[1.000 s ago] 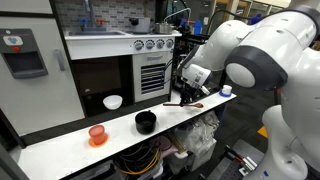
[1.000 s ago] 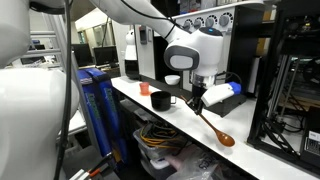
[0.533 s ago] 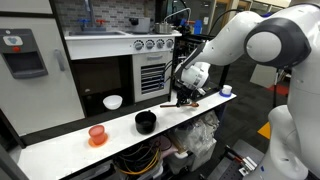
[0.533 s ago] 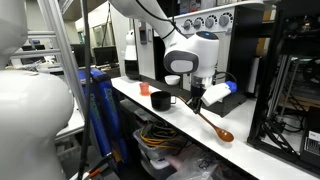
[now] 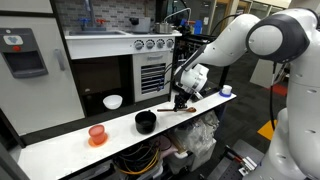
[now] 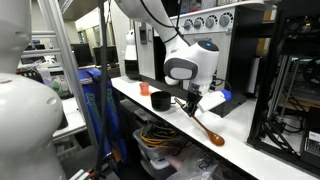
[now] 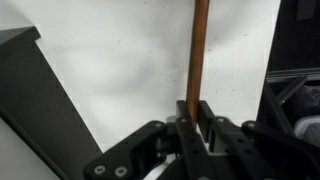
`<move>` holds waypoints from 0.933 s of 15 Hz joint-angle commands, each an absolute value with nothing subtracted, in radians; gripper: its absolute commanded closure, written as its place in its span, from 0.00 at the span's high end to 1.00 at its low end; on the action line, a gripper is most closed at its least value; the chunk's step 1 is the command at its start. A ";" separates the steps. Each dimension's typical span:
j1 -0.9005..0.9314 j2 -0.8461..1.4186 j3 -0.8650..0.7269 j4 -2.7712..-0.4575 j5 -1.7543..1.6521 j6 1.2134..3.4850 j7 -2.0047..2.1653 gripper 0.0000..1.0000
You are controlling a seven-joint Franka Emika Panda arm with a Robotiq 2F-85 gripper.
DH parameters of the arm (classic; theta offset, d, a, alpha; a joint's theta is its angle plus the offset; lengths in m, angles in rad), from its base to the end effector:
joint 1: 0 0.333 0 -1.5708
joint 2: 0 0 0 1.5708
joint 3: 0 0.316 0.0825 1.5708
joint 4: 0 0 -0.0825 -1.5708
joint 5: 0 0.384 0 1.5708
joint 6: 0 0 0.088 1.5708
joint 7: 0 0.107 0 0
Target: Use the wooden spoon to mix the contents of the black cup then place the spoon on the counter
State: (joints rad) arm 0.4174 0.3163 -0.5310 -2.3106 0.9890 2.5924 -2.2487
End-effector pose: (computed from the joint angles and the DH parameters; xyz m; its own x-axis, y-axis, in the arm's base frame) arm 0.5141 -0.0809 0.2250 0.2156 0.9216 0.3227 0.9484 -0.2763 0.1554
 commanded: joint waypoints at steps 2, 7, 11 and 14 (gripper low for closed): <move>0.174 0.322 -0.285 -2.297 0.938 2.628 -2.241 0.04; 0.192 0.359 -0.314 -2.277 0.972 2.621 -2.267 0.04; 0.173 0.368 -0.301 -2.268 0.963 2.633 -2.253 0.46; 0.156 0.375 -0.292 -2.263 0.961 2.638 -2.250 0.68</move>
